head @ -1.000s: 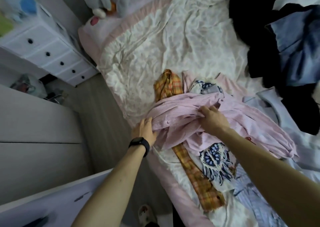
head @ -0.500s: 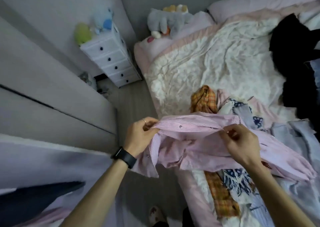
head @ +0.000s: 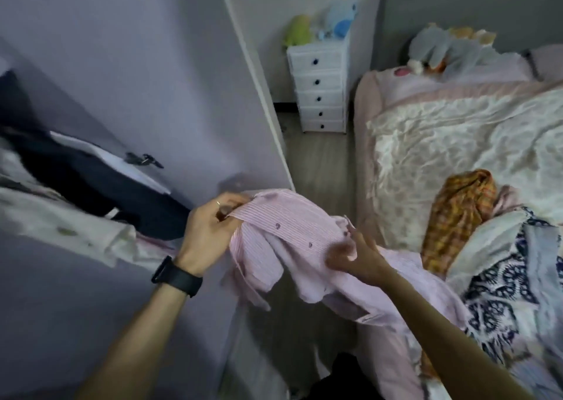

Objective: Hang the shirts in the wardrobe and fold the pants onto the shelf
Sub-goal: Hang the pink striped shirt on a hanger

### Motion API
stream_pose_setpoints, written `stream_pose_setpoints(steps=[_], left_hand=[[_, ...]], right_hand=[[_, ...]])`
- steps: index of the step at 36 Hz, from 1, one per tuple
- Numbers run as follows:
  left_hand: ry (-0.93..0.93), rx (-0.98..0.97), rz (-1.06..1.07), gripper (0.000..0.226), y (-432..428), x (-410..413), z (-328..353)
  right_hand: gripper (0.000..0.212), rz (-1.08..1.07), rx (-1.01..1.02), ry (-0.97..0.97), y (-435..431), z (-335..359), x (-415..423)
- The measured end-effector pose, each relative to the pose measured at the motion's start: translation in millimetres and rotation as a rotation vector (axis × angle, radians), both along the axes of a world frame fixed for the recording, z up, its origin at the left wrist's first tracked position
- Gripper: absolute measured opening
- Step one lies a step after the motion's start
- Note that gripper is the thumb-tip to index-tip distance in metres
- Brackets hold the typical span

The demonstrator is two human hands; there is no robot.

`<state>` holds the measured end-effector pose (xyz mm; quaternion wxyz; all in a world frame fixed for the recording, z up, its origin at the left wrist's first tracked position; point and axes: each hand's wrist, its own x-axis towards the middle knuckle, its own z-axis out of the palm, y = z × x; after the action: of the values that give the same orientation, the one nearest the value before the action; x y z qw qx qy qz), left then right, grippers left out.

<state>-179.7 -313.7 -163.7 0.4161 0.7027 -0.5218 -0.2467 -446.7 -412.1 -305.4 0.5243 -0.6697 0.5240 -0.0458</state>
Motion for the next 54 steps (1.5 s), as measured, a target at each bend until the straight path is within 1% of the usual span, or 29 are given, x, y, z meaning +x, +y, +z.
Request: stream_pose_setpoints(steps=[1,3,5,7,10,12,13,15,16,18,21,22,23,24,27,29,30,32,34,36,38,40,43,45,46,48,49,51,54], left_hand=[[0.022,-0.028,0.019,0.036,7,8,4],[0.020,-0.068,0.041,0.033,24,25,12],[0.009,-0.081,0.058,0.033,41,40,14],[-0.008,-0.077,0.108,0.029,70,67,13],[-0.142,0.001,0.272,0.015,114,116,-3],[-0.283,0.150,0.412,0.010,146,152,-18],[-0.354,0.283,0.442,0.004,161,168,-26],[-0.455,0.606,0.416,0.019,189,189,-43],[-0.448,0.726,0.384,0.024,199,194,-49],[-0.347,0.788,0.320,0.027,211,194,-53],[-0.322,0.574,0.192,0.066,196,178,-50],[-0.323,0.491,0.168,0.074,186,169,-46],[-0.337,0.431,0.135,0.074,175,160,-41],[-0.377,0.394,0.107,0.065,167,154,-38],[-0.506,0.341,0.106,0.020,151,150,-25],[-0.491,0.277,0.169,0.005,151,156,-16],[-0.491,0.250,0.195,0.015,152,158,-11],[-0.476,0.226,0.232,0.023,154,160,-4],[-0.457,0.201,0.265,0.035,157,162,2],[-0.398,0.164,0.316,0.040,159,168,8],[-0.305,0.122,0.386,0.034,165,176,14],[-0.155,0.074,0.462,0.027,173,182,20],[0.094,-0.023,0.574,0.028,186,184,28],[0.168,-0.038,0.647,0.033,194,182,31],[0.180,-0.027,0.672,0.033,198,180,31],[0.171,0.028,0.720,0.032,207,174,31],[0.159,0.066,0.750,0.031,213,172,32],[0.140,0.142,0.819,0.030,228,165,32],[0.114,0.236,0.993,0.026,264,155,28]], right_hand=[[0.076,0.030,0.095,-0.029,7,-2,12],[0.049,0.100,0.213,0.017,26,-9,42],[0.027,0.162,0.130,0.131,42,-14,73],[0.010,0.201,0.030,0.120,61,-16,109],[0.015,0.183,-0.213,0.089,77,-5,143],[0.016,0.157,-0.339,0.052,83,9,159],[0.016,0.171,-0.384,0.045,85,16,167],[0.017,0.229,-0.457,0.033,91,32,183],[0.016,0.253,-0.477,0.010,94,39,192],[0.014,0.307,-0.503,-0.047,101,57,213],[0.013,0.399,-0.544,-0.082,113,82,244],[0.015,0.440,-0.555,-0.096,117,90,253],[0.018,0.477,-0.556,-0.113,121,97,260],[0.022,0.507,-0.552,-0.135,125,105,267],[0.024,0.524,-0.560,-0.202,125,124,282],[0.019,0.525,-0.606,-0.263,117,133,287],[0.017,0.535,-0.621,-0.302,111,135,290],[0.015,0.578,-0.635,-0.373,102,135,292],[0.021,0.643,-0.646,-0.390,95,131,295],[0.036,0.755,-0.602,-0.317,83,123,298],[0.048,0.881,-0.538,-0.182,72,110,298],[0.050,0.945,-0.511,-0.072,64,95,297],[0.051,0.982,-0.451,-0.085,56,76,301],[0.051,1.048,-0.400,-0.095,54,69,311],[0.046,1.088,-0.374,-0.105,56,64,316],[0.020,1.137,-0.375,-0.129,64,58,328],[0.024,1.134,-0.388,-0.149,68,56,334],[0.041,1.102,-0.441,-0.220,77,52,345],[0.038,1.039,-0.453,-0.345,86,63,359]])
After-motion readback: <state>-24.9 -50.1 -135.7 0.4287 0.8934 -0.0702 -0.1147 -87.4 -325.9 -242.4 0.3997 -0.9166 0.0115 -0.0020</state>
